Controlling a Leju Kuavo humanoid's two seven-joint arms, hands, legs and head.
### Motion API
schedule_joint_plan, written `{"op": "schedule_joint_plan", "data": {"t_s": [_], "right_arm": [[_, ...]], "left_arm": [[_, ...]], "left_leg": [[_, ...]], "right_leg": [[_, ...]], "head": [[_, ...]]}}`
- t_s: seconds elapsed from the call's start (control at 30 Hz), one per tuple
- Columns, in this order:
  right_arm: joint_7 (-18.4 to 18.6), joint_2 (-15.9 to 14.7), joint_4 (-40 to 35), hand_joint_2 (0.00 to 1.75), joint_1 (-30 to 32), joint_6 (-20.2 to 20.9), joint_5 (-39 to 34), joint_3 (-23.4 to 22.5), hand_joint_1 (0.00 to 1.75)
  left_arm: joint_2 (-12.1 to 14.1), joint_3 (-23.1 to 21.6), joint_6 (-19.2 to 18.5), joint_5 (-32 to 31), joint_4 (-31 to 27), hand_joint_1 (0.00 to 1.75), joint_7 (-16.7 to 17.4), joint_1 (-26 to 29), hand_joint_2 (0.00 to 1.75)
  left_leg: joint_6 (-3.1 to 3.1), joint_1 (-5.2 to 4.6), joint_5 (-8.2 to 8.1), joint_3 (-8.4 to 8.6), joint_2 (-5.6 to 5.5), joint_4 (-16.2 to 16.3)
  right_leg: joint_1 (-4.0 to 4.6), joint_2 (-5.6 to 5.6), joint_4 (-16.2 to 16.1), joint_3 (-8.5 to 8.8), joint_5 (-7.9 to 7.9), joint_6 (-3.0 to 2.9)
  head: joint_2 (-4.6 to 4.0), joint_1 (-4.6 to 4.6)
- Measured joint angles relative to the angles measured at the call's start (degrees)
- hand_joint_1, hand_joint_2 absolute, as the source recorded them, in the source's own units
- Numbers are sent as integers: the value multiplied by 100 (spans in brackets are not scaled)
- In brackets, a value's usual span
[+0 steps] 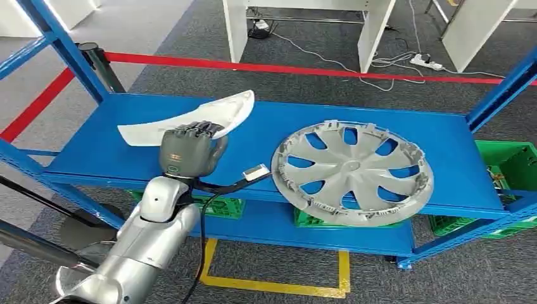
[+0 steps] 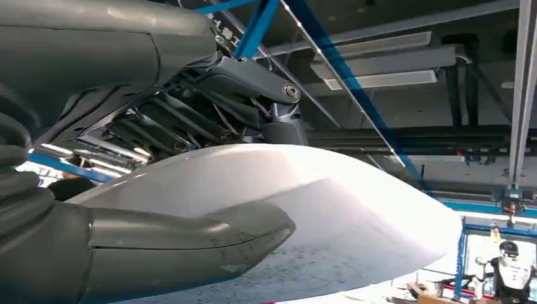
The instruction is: Take the parts from the cabinet and place them on the table.
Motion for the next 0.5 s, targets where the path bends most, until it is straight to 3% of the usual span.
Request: {"op": "schedule_joint_plan", "data": {"t_s": [0.5], "right_arm": [[-4, 0, 0, 0, 0, -57, -53, 0, 0]], "left_arm": [[42, -101, -17, -61, 11, 161, 289, 7, 175]], "left_leg": [[0, 0, 0, 0, 0, 0]], "right_leg": [[0, 0, 0, 1, 0, 0]], "head": [[0, 0]]}}
